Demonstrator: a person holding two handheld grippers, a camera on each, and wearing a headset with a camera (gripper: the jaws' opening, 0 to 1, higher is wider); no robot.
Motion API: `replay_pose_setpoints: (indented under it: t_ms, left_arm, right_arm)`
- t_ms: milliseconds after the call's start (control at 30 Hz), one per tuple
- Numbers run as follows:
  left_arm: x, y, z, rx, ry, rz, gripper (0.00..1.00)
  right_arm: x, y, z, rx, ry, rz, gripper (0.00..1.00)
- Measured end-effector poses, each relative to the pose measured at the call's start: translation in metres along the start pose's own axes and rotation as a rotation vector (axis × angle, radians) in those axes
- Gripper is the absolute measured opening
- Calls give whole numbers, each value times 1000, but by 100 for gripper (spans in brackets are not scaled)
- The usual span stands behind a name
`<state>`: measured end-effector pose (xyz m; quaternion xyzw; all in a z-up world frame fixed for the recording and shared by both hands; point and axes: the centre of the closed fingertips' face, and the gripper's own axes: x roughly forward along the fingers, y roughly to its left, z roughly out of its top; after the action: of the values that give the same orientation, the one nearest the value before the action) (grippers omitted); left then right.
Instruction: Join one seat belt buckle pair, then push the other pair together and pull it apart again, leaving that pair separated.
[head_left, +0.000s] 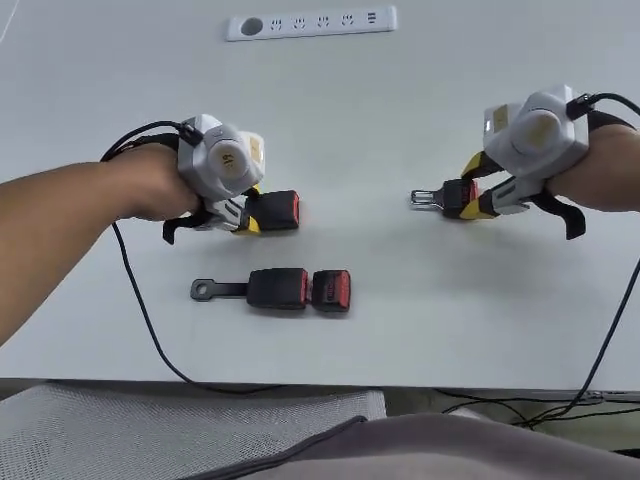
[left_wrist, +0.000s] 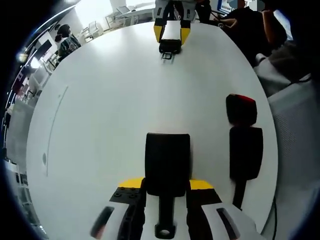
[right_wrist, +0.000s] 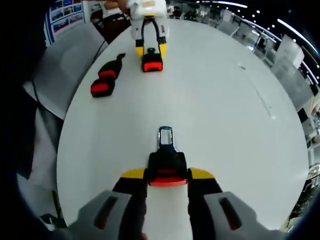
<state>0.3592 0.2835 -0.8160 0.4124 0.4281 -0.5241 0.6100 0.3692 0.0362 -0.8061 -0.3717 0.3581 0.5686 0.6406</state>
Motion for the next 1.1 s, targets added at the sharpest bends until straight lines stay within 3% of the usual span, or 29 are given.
replay_pose_setpoints:
  t_ms: [233, 367, 433, 800, 1100]
  left_arm:
    - [1, 1, -2, 28, 6, -1, 32]
    - [1, 1, -3, 32, 7, 0, 31]
    - [1, 2, -3, 32, 9, -1, 31]
    - [2, 3, -5, 38, 15, 0, 31]
    - [5, 4, -6, 68, 24, 12, 31]
  right_arm:
    - [7, 1, 10, -41, 19, 10, 30]
    - [10, -1, 7, -10, 15, 30, 31]
    - [15, 1, 2, -46, 57, 28, 32]
    - [15, 2, 9, -41, 52, 31, 30]
    - [31, 11, 42, -68, 27, 27, 31]
